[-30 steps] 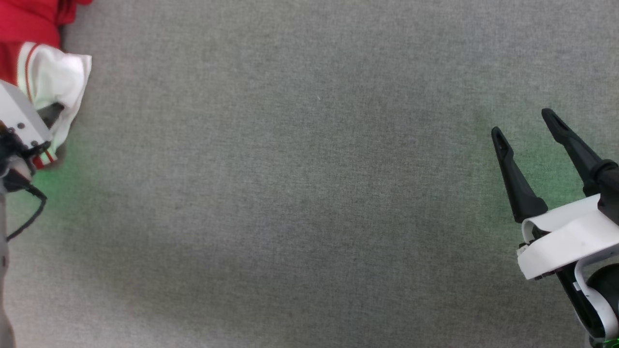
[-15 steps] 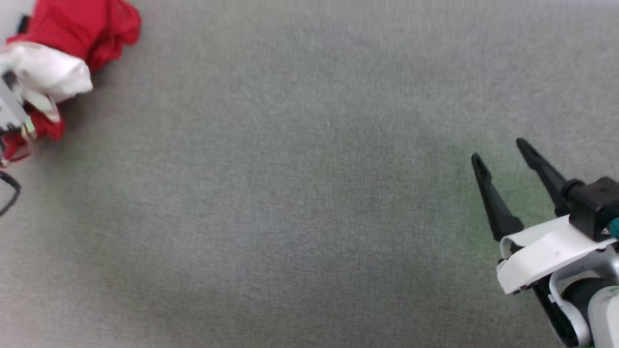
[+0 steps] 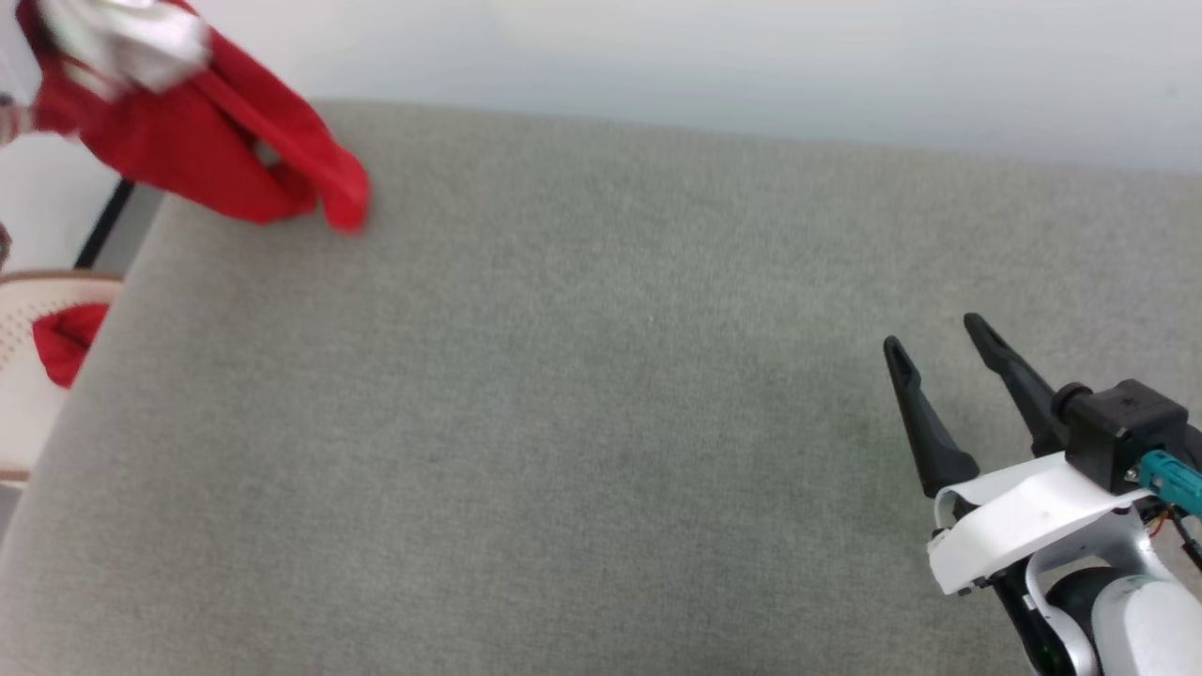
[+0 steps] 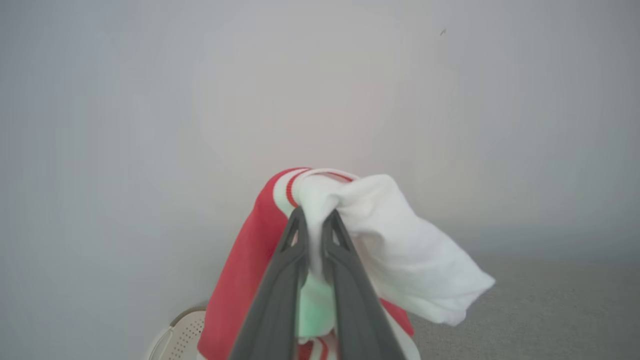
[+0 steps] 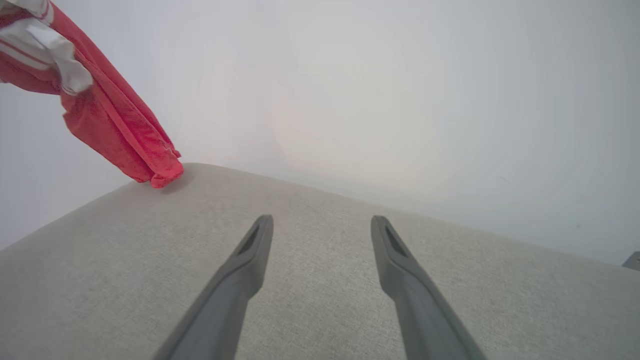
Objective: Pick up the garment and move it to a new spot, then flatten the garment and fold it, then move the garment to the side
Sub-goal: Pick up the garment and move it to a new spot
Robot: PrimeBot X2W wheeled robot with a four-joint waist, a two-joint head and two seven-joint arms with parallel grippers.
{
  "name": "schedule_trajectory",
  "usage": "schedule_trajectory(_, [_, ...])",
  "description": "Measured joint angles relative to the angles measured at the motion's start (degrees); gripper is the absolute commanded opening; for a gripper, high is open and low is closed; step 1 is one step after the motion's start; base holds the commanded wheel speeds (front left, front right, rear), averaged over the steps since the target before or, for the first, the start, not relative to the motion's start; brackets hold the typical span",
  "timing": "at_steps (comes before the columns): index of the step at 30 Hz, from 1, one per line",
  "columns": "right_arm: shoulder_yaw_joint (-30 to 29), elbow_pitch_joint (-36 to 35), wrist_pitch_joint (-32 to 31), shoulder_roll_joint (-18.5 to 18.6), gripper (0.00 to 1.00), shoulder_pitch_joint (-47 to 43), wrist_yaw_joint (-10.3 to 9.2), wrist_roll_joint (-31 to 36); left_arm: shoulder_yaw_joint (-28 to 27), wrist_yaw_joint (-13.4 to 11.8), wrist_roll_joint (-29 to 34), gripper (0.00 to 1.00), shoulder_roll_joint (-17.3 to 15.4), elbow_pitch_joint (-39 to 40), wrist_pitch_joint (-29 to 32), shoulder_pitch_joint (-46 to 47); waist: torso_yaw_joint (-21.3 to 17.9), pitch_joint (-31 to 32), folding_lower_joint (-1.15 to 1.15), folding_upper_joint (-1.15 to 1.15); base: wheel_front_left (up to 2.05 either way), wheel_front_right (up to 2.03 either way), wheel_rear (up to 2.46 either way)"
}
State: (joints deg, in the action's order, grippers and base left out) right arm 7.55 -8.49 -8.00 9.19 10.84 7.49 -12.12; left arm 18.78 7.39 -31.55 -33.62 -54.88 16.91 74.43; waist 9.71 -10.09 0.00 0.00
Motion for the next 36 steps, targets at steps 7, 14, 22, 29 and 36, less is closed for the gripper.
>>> schedule_trajectory(7, [0.0,2.0,1.8,-1.2,1.0,-0.2,0.0,-0.4,2.9,0.0,0.4,0.0,-0.8,7.4,2.7,2.2,-0.2,4.7,0.0,0.0,0.0,0.0,0.0])
schedule_trajectory(14, [-1.4,3.0,3.0,-1.9,1.0,-0.9,0.0,-0.5,4.2,0.0,-0.3,0.0,-1.1,14.8,6.1,2.6,-1.5,7.6,0.0,0.0,0.0,0.0,0.0])
schedule_trajectory(22, [-5.3,3.3,3.8,-2.1,1.0,-2.0,0.0,-0.3,5.0,-0.9,-1.9,0.0,-0.5,23.8,11.6,2.0,-4.4,8.9,0.0,0.0,0.0,0.0,0.0])
schedule_trajectory(29, [-9.7,3.2,4.3,-1.7,1.0,-2.3,0.0,0.5,5.7,-2.9,-3.8,0.0,0.5,32.6,16.6,0.1,-8.0,8.9,0.0,0.0,0.0,0.0,0.0])
schedule_trajectory(36, [-13.7,3.4,5.0,-1.8,1.0,-2.3,0.0,1.8,7.6,-5.7,-4.4,0.0,2.4,40.6,21.1,-2.3,-12.3,7.9,0.0,0.0,0.0,0.0,0.0])
